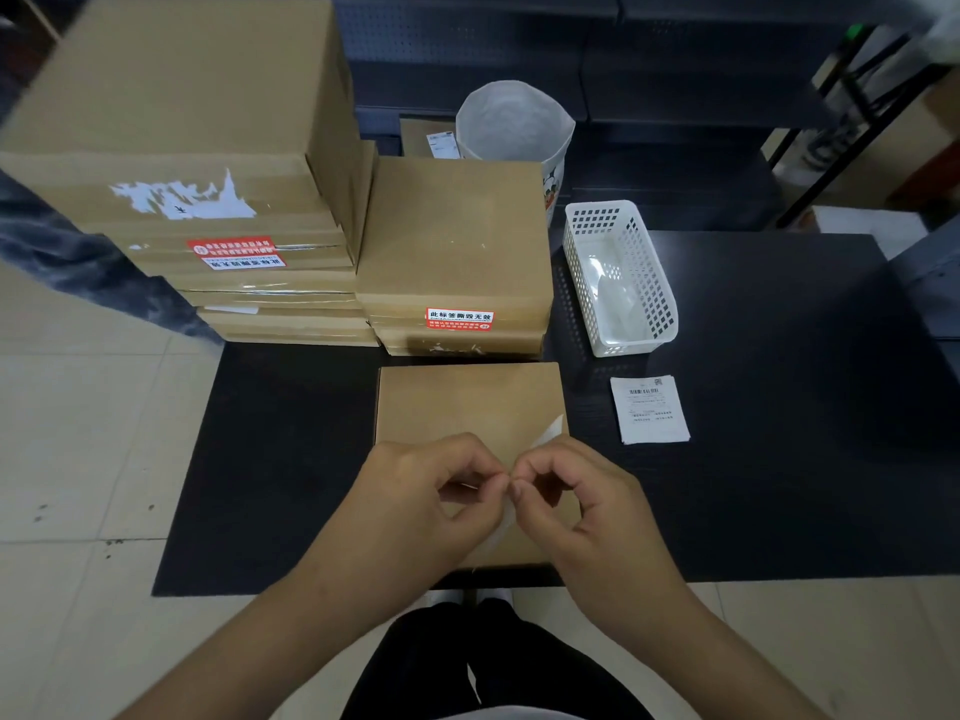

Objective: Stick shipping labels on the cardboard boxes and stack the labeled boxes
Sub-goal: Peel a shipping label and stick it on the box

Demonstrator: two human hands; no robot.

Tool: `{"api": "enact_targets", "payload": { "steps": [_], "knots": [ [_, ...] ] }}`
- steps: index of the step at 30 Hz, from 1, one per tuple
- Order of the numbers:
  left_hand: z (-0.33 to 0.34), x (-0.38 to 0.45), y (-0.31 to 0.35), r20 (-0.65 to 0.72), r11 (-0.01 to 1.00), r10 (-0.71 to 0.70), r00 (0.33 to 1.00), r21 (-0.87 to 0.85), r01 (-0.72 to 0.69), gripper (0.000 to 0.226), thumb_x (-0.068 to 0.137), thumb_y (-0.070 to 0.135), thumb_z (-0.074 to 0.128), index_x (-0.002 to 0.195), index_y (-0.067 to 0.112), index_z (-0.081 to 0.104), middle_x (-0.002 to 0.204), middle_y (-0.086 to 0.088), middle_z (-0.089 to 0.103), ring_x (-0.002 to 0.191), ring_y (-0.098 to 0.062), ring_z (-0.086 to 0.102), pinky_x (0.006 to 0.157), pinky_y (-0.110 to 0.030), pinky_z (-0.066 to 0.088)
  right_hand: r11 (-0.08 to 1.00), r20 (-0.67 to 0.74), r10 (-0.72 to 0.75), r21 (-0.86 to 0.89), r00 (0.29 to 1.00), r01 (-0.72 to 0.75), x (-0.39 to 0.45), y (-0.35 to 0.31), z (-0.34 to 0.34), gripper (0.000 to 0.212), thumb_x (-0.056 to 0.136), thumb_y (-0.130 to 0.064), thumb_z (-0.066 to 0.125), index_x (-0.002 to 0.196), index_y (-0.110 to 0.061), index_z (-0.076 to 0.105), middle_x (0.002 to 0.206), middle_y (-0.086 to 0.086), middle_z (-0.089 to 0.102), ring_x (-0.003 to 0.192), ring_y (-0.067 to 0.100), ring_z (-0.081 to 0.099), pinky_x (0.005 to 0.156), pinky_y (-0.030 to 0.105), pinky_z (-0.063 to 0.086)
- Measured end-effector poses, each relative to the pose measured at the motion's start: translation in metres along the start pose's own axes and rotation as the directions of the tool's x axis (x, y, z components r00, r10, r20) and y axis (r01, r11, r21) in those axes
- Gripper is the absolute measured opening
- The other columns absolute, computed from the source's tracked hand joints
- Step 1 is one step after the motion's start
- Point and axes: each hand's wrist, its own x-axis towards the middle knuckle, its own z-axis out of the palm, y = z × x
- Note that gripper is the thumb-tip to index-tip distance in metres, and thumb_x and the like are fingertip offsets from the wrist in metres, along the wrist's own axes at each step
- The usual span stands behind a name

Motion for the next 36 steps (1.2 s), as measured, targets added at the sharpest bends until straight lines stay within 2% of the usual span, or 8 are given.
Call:
{"api": "enact_targets", "payload": {
  "steps": [11,14,18,20,24,28,32,36],
  "knots": [
    [0.001,0.0,-0.003,-0.019,0.998,-0.062,0.998,-0.02,0.061,0.007,0.08,0.008,0.072,0.076,0.014,0.072,0.068,0.008,0.07,0.067,-0.004,0.068,0.064,-0.015,0.054,0.996,-0.007,-0.042,-0.078,0.999,0.041,0.001,0.002,0.004,0.011,0.083,-0.029,0.056,0.076,-0.023,0.062,0.076,-0.012,0.057,0.076,0.01,0.055,0.067,0.01,0.039],
    [0.0,0.003,-0.005,-0.001,0.943,-0.254,0.967,-0.222,0.247,0.006,0.079,0.012,0.072,0.076,0.016,0.073,0.071,0.002,0.071,0.069,-0.01,0.068,0.068,-0.021,0.055,1.0,-0.029,-0.022,-0.004,0.999,0.022,0.003,0.0,0.003,0.017,0.083,-0.032,0.057,0.075,-0.019,0.064,0.075,-0.01,0.06,0.075,0.011,0.056,0.066,0.012,0.041],
    [-0.002,0.008,-0.007,0.082,0.732,-0.45,0.889,-0.537,0.42,0.012,0.086,0.007,0.063,0.081,0.007,0.074,0.081,-0.008,0.073,0.081,-0.022,0.071,0.079,-0.033,0.058,0.988,-0.066,0.046,0.149,0.997,-0.035,0.007,-0.002,0.002,0.021,0.079,-0.032,0.058,0.074,-0.013,0.064,0.078,-0.011,0.064,0.077,0.009,0.059,0.068,0.013,0.044],
    [-0.002,0.008,-0.007,0.098,0.717,-0.444,0.891,-0.558,0.419,0.012,0.087,0.008,0.062,0.085,0.006,0.074,0.084,-0.007,0.074,0.085,-0.021,0.071,0.081,-0.033,0.058,0.984,-0.061,0.056,0.17,0.997,-0.045,0.008,-0.002,0.002,0.02,0.08,-0.031,0.061,0.074,-0.012,0.064,0.078,-0.011,0.064,0.077,0.009,0.059,0.068,0.012,0.044],
    [0.0,0.007,-0.009,0.057,0.798,-0.379,0.924,-0.485,0.357,0.021,0.069,0.028,0.075,0.084,0.012,0.074,0.083,-0.004,0.073,0.083,-0.019,0.07,0.08,-0.032,0.057,0.989,-0.065,0.056,0.141,0.996,-0.047,0.008,0.001,0.004,0.012,0.085,-0.02,0.066,0.074,-0.015,0.064,0.077,-0.007,0.063,0.076,0.012,0.058,0.068,0.016,0.045],
    [0.0,0.009,-0.014,0.053,0.794,-0.378,0.925,-0.496,0.352,0.022,0.066,0.028,0.074,0.081,0.012,0.074,0.079,-0.004,0.074,0.079,-0.017,0.071,0.076,-0.031,0.058,0.986,-0.065,0.091,0.149,0.994,-0.08,0.008,0.002,0.004,0.009,0.084,-0.021,0.067,0.076,-0.018,0.065,0.079,-0.004,0.064,0.078,0.014,0.06,0.069,0.016,0.047],
    [-0.001,0.013,-0.019,0.099,0.686,-0.46,0.882,-0.592,0.424,0.024,0.071,0.021,0.07,0.086,0.002,0.072,0.083,-0.01,0.074,0.08,-0.023,0.071,0.076,-0.031,0.059,0.947,-0.091,0.229,0.252,0.969,-0.2,0.009,0.007,0.007,0.018,0.086,-0.009,0.064,0.073,-0.021,0.064,0.075,-0.008,0.064,0.073,0.003,0.058,0.067,0.014,0.045],
    [-0.005,0.018,-0.025,0.128,0.564,-0.542,0.83,-0.677,0.472,0.02,0.076,0.015,0.068,0.088,-0.001,0.071,0.089,-0.013,0.073,0.085,-0.027,0.071,0.077,-0.03,0.058,0.855,-0.112,0.413,0.39,0.904,-0.342,0.017,0.016,0.009,0.016,0.089,0.003,0.056,0.076,-0.006,0.06,0.071,-0.005,0.065,0.072,0.009,0.062,0.071,0.017,0.049]
  ]
}}
